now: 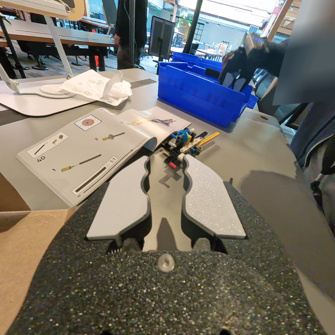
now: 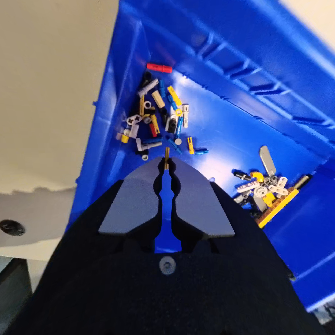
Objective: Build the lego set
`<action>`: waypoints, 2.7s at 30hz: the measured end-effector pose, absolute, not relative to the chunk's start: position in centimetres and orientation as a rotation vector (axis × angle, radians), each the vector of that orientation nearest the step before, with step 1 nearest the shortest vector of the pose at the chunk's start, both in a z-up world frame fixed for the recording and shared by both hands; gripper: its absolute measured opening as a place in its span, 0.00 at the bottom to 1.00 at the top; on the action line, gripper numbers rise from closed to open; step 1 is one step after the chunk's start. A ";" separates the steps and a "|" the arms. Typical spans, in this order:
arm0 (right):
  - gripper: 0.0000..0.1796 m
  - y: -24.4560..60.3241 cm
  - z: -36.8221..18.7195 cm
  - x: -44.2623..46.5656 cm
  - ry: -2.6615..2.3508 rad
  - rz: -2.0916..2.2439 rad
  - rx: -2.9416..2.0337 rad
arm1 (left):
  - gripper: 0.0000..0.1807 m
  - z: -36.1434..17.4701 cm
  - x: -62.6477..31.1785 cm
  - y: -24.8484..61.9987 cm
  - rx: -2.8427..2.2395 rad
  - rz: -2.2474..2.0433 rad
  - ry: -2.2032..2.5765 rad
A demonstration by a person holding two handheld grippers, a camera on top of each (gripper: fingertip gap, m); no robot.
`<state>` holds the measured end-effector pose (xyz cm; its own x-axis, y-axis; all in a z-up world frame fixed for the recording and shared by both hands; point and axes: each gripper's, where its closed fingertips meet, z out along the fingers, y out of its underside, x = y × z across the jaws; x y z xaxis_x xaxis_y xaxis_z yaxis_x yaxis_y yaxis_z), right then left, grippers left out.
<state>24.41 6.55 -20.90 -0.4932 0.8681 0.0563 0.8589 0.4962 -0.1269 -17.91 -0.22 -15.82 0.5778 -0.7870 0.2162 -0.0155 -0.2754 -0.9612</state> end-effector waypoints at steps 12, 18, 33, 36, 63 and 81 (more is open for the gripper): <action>0.02 -0.3 -12.2 12.8 -2.168 0.266 -1.682 | 0.18 -16.6 -17.0 -1.3 -1.719 -0.834 0.784; 0.02 -5.2 -14.7 2.7 -2.012 0.437 -1.699 | 0.18 -17.2 -17.4 -1.8 -1.759 -0.802 0.795; 0.02 -6.9 -24.2 -1.8 -2.116 0.487 -1.799 | 0.18 -17.7 -17.6 -1.5 -1.817 -0.789 0.748; 0.02 -6.8 -24.2 -1.7 -2.106 0.531 -1.814 | 0.18 -17.7 -17.7 -1.4 -1.817 -0.797 0.743; 0.06 -5.6 -16.4 1.2 -1.911 0.671 -1.714 | 0.18 -17.1 -18.1 -1.5 -1.789 -0.846 0.719; 0.09 11.6 -7.1 22.2 -1.420 0.211 -1.795 | 0.18 -16.0 -19.4 -1.2 -1.719 -0.860 0.642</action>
